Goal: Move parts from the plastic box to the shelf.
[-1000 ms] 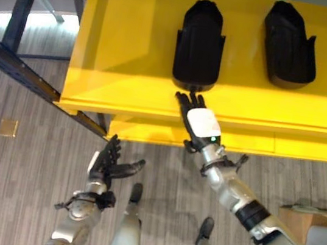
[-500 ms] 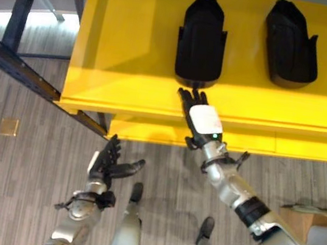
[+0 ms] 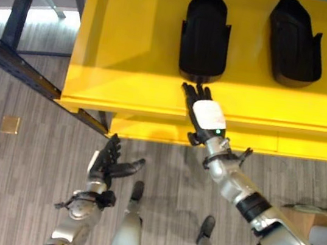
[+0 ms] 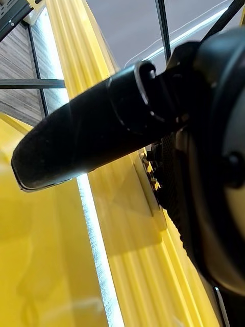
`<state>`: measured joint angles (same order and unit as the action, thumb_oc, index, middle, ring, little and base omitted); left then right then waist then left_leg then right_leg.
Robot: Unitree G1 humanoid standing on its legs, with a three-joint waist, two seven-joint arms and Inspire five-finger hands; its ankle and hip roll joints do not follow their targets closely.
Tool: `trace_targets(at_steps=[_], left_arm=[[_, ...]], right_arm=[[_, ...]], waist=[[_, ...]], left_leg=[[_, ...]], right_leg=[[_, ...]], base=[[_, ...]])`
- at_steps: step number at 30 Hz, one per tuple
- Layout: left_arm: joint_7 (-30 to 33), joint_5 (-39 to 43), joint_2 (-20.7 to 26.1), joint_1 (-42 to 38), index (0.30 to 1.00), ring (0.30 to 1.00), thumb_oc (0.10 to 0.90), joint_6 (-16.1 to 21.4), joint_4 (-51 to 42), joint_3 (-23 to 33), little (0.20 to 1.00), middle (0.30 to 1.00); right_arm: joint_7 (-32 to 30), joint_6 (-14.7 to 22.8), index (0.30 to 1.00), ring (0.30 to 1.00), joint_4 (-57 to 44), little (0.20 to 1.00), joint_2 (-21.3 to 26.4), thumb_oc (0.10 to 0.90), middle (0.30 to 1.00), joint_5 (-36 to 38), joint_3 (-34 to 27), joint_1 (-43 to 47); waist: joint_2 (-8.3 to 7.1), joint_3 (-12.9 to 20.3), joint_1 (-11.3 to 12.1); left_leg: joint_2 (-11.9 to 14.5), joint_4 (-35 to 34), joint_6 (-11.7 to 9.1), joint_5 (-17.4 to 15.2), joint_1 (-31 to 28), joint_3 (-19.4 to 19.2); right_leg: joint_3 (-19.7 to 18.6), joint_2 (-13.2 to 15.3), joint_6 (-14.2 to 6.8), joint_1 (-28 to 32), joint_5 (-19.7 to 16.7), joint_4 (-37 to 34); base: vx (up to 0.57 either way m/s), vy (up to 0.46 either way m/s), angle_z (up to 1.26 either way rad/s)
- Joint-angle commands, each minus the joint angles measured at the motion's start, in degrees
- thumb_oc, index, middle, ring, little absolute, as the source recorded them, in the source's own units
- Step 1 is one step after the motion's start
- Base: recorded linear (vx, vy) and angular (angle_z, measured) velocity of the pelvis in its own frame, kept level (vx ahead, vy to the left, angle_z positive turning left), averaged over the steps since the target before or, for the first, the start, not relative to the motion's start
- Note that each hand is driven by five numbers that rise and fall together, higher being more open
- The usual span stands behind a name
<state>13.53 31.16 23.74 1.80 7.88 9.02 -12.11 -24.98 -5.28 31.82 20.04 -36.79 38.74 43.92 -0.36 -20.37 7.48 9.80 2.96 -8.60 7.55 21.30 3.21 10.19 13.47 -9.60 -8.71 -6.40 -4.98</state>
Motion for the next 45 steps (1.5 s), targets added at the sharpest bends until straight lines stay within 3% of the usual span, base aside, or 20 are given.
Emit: trace_targets(at_steps=[1,25,34,45], left_arm=[[0.82,-0.05,1.61,-2.28,1.000,1.000,0.900,6.14,-3.90,-0.22,1.000,1.000],[1.23,0.05,1.25,-2.55,1.000,1.000,0.900,6.21,-3.51,0.00,1.000,1.000],[1.86,-1.18,0.95,-2.57,1.000,1.000,0.900,5.62,-3.14,0.63,1.000,1.000],[1.23,-2.86,1.67,-1.16,1.000,1.000,0.900,4.57,-2.65,2.37,1.000,1.000]], right_arm=[[-0.98,-1.63,1.000,1.000,2.57,1.000,3.10,0.900,1.000,3.39,-5.24,6.12],[-0.58,-1.06,1.000,1.000,3.05,1.000,1.91,0.900,1.000,4.93,-4.64,5.52],[0.70,1.99,1.000,1.000,-5.10,1.000,0.30,0.900,1.000,9.37,-5.27,-3.65],[3.21,6.06,1.000,1.000,-16.95,1.000,2.97,0.900,1.000,13.62,-8.49,-15.90]], waist=[[-0.09,0.48,0.43],[-0.14,0.09,0.32],[-0.62,0.33,-1.10],[-2.37,3.24,-3.39]], left_leg=[[-3.81,2.99,6.46,-4.26,-0.32,-3.85],[-3.95,3.33,6.62,-4.57,0.07,-3.94],[-3.46,2.94,6.52,-4.23,-0.72,-4.29],[-1.67,-0.11,5.91,-2.87,-4.04,-5.07]], right_leg=[[-1.84,0.98,1.49,0.66,5.75,7.14],[-2.41,0.98,1.56,0.14,5.62,7.17],[-2.93,0.70,1.64,-0.01,5.77,7.58],[-3.95,-0.51,1.64,1.22,5.31,6.30]], base=[[0.00,0.000,0.00],[0.00,0.000,0.00],[0.00,0.000,0.00],[0.00,-0.019,-0.01]])
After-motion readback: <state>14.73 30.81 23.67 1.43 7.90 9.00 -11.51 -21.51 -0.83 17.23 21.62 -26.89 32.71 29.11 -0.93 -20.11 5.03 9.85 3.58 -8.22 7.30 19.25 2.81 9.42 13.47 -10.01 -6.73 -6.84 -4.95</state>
